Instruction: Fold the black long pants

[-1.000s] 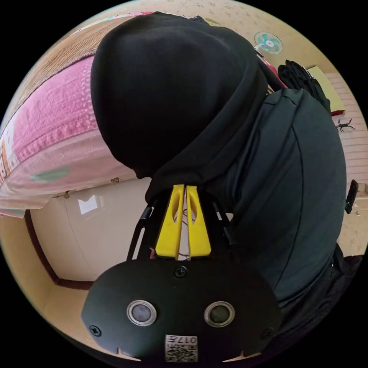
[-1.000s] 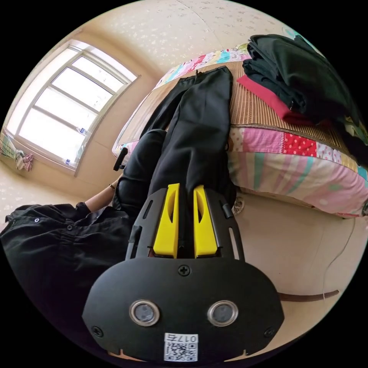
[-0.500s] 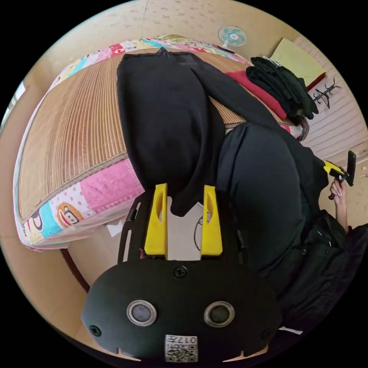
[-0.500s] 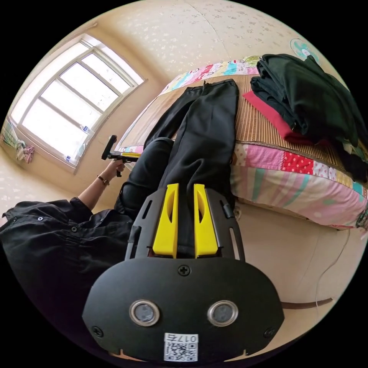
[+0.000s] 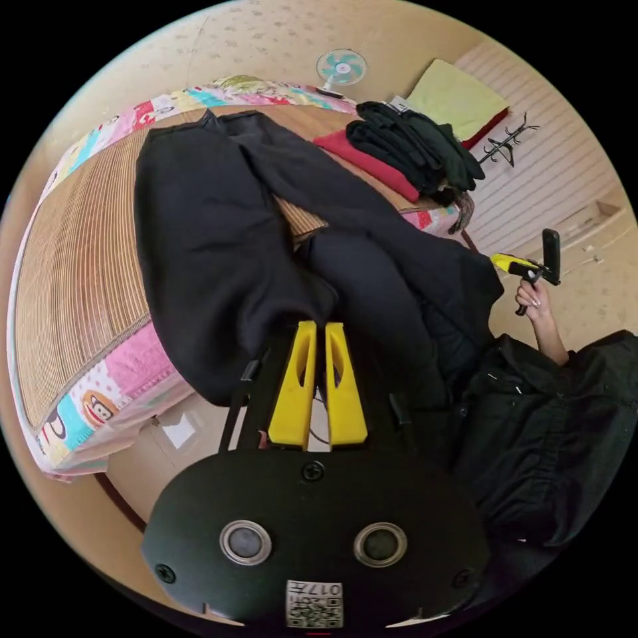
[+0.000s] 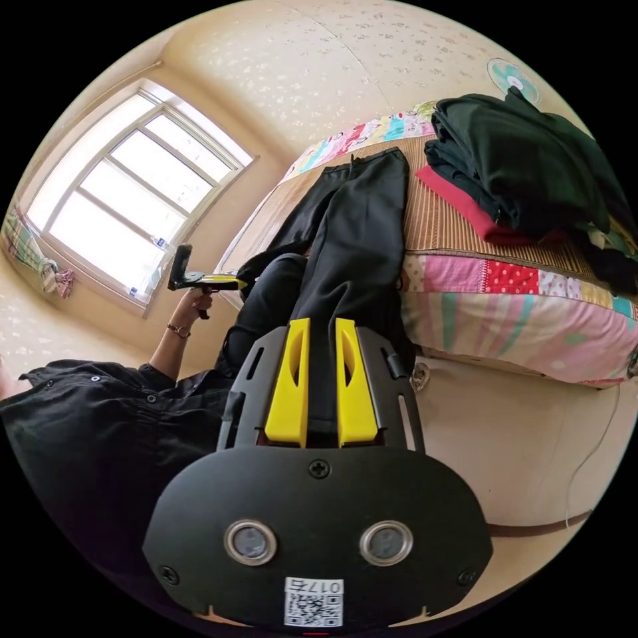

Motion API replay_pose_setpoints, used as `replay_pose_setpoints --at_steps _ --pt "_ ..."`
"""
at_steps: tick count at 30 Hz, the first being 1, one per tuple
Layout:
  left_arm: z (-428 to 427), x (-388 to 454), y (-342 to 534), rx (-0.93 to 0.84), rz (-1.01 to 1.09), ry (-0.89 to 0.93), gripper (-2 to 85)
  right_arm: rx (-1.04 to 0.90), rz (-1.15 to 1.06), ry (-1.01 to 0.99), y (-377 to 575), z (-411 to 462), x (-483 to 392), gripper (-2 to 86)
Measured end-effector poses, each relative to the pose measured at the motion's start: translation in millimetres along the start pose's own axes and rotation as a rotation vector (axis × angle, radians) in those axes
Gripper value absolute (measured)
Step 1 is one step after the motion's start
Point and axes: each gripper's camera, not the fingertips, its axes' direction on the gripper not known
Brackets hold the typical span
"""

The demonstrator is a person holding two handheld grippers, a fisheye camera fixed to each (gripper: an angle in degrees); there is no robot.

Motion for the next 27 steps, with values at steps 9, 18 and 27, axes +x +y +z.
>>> replay_pose_setpoints --at_steps 9,18,27 --pt "-133.8 104.0 -90.9 0.222 0.224 0.203 4.8 0.094 -0.097 -0.309 -20.2 11.3 -34.2 5.9" --pt "-85.3 88.2 28.0 0.376 -0.004 0.352 11.8 -0.051 -0.042 -0.310 -13.8 37.0 -22.9 9.0" --pt "-80.9 8.4 115.6 0.232 -0.316 -0.035 15.7 -0.219 -0.018 -0.431 -41.4 90.8 -39.1 11.6"
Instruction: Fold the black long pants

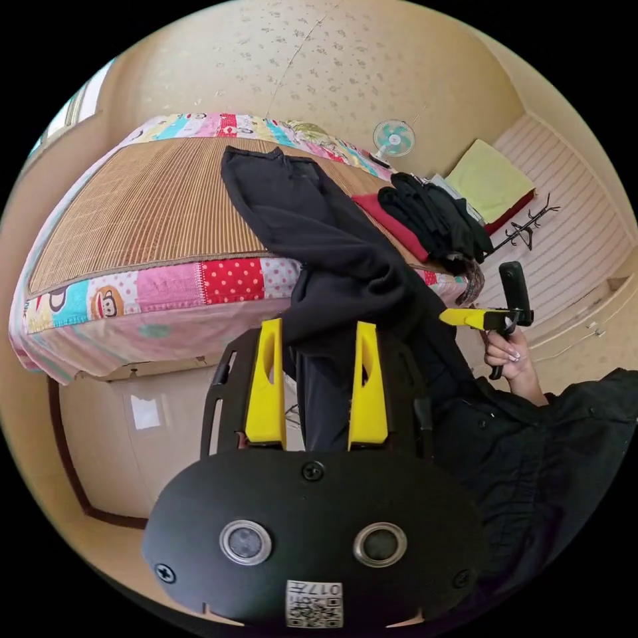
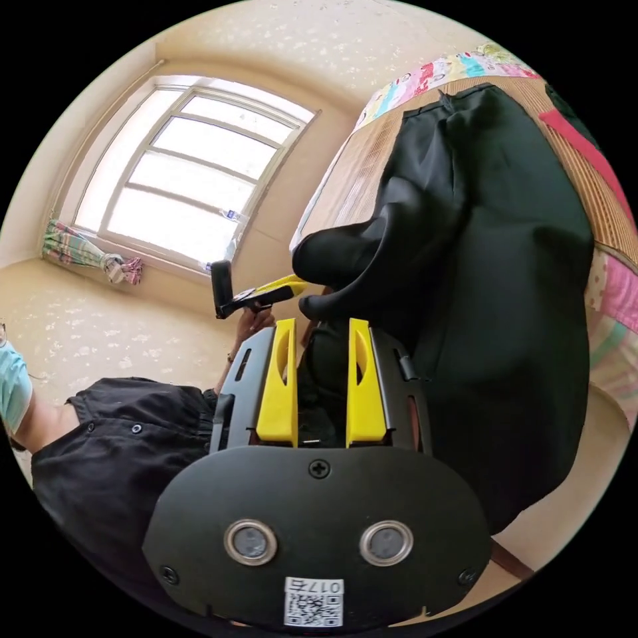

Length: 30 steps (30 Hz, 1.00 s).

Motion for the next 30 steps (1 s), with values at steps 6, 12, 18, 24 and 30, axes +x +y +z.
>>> replay_pose_setpoints --at_steps 6,12,18,24,30 --pt "22.1 11.1 -41.5 -0.041 0.231 0.071 7.0 -0.061 -0.039 -0.041 -12.0 14.2 -13.7 12.1" --pt "-28.9 32.4 -72.9 -0.015 0.252 0.281 2.1 -0.098 0.137 -0.084 -15.4 16.7 22.3 13.4" --pt "-83.6 -27.1 -75.1 0.125 -0.192 0.950 2.1 -0.032 0.058 -0.410 -28.6 5.9 22.3 3.5" --pt "-75.9 -55.5 -53.5 0.116 -0.451 1.288 3.2 0.196 -0.030 -0.906 -1.4 -53.6 24.9 1.1" --pt "-26.0 -70.4 -52.6 -0.307 -0.419 0.735 11.9 0.016 0.210 -0.205 29.4 -54.9 48.6 1.6"
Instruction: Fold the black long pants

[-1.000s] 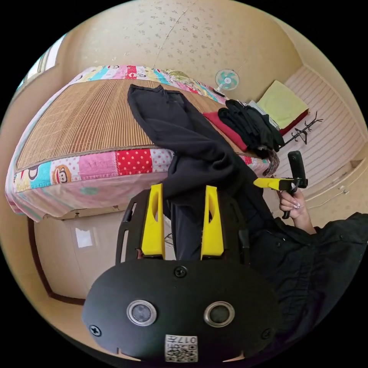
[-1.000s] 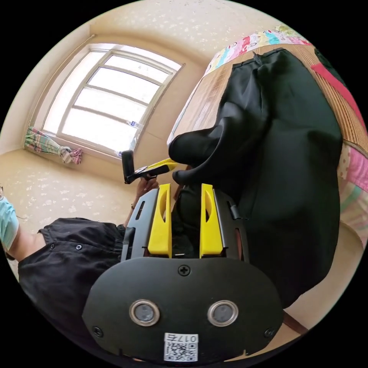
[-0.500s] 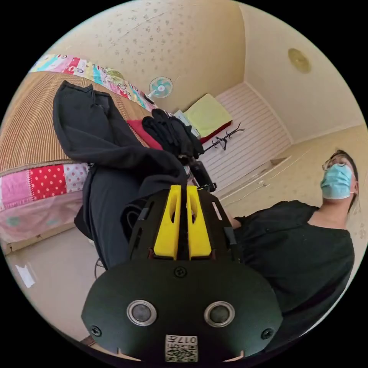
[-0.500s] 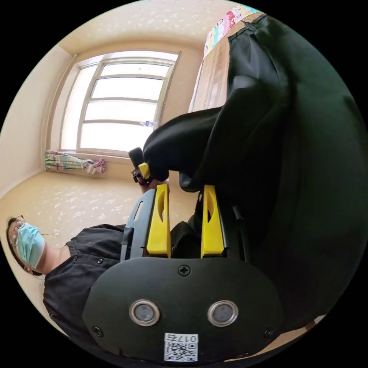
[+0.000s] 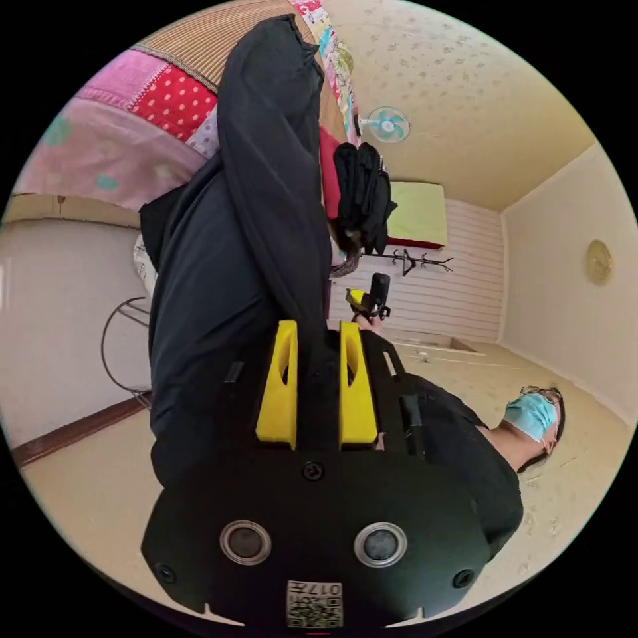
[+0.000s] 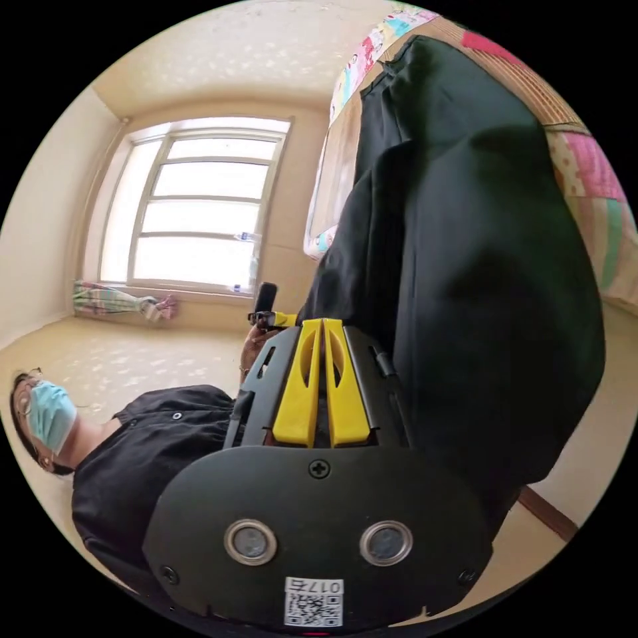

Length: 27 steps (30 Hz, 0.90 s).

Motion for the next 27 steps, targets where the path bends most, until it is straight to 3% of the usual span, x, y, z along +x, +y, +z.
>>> replay_pose_setpoints --at_steps 4,9,12,16,20,23,27 --pt "8.5 22.4 -12.0 0.039 0.025 -0.243 14.3 0.082 -0.045 0.074 13.3 -10.4 -8.2 4.6" --pt "25.8 22.4 -17.0 0.129 -0.004 -0.347 13.6 0.077 -0.059 0.180 2.3 -7.1 -20.0 7.2" --pt "34.6 21.4 -14.8 0.198 0.008 -0.370 13.0 0.222 -0.077 0.244 3.9 -31.9 -30.5 7.8" --pt "51.4 7.5 -20.0 0.204 0.011 -0.385 12.7 0.512 0.121 0.328 27.8 -89.7 -0.4 10.2" --pt "71.2 -16.6 -18.9 0.197 -0.005 -0.364 12.0 0.569 0.324 0.299 52.2 -120.8 64.1 12.5" --pt "74.6 -19.9 -20.3 0.126 0.034 -0.401 7.1 0.588 0.399 0.267 71.8 -127.1 87.4 13.2" --pt "85.8 -14.7 -19.8 -0.144 0.197 -0.295 4.1 0.558 0.398 0.255 76.9 -122.2 91.6 13.5"
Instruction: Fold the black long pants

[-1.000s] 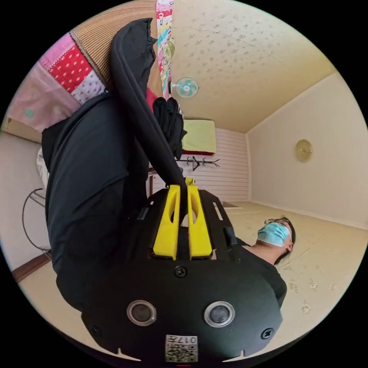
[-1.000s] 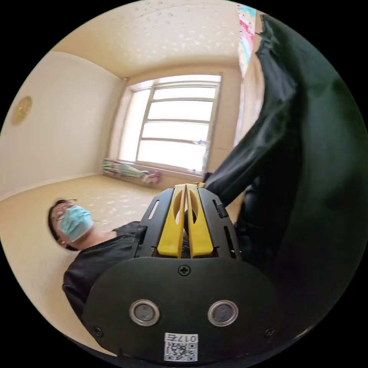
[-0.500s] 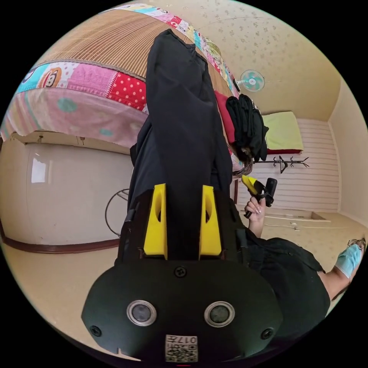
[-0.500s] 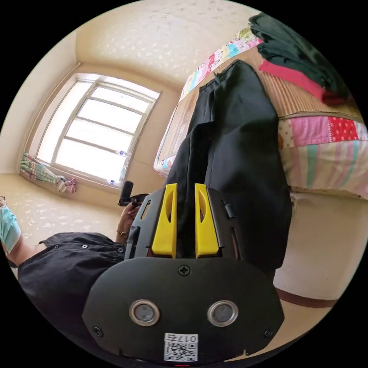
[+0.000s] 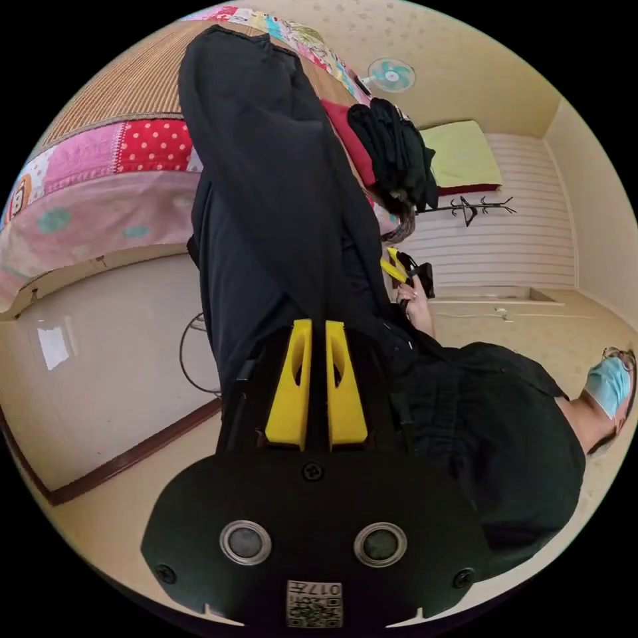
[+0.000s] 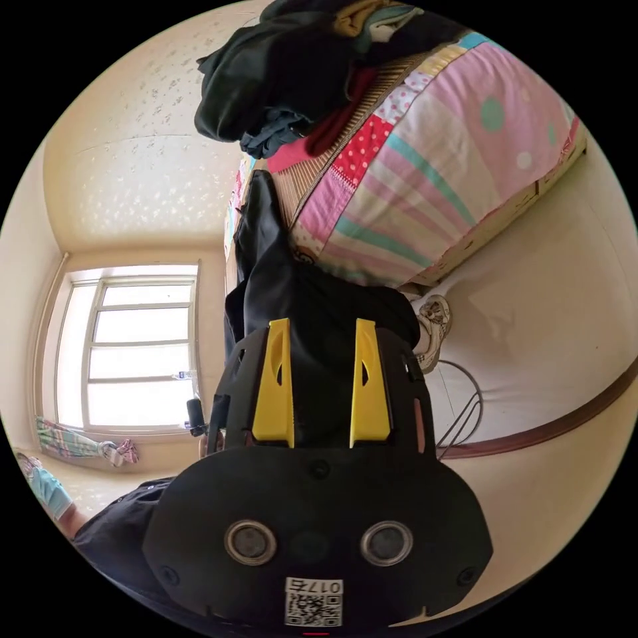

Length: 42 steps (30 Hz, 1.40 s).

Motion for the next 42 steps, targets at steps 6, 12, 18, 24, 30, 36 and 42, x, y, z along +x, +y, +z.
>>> replay_pose_setpoints --at_steps 6,12,18,24,30,36,42 --pt "9.4 -30.6 26.2 -0.005 -0.068 0.013 7.4 -0.056 0.033 -0.059 -2.0 16.1 4.8 13.0" --pt "11.0 43.8 31.6 0.250 0.092 -0.283 11.0 -0.087 0.009 -0.034 -5.7 22.0 -7.8 12.7" --pt "135.1 115.8 11.2 0.161 0.384 -0.401 14.9 -0.104 0.020 -0.061 -4.5 26.3 -6.5 12.7" --pt "272.0 101.1 -5.6 -0.127 0.410 -0.765 10.4 -0.099 0.020 -0.069 -3.5 20.6 -5.6 12.8" --pt "301.8 95.2 8.5 -0.150 0.423 -0.791 -0.6 -0.080 0.027 -0.057 -2.8 11.3 4.6 13.3" --pt "263.1 31.8 22.0 -0.056 0.281 -0.167 -0.5 -0.033 0.003 -0.072 2.6 10.9 29.2 16.0" --pt "212.4 42.5 36.0 0.184 0.336 -0.379 12.4 -0.043 0.069 -0.130 14.3 16.3 51.6 15.8"
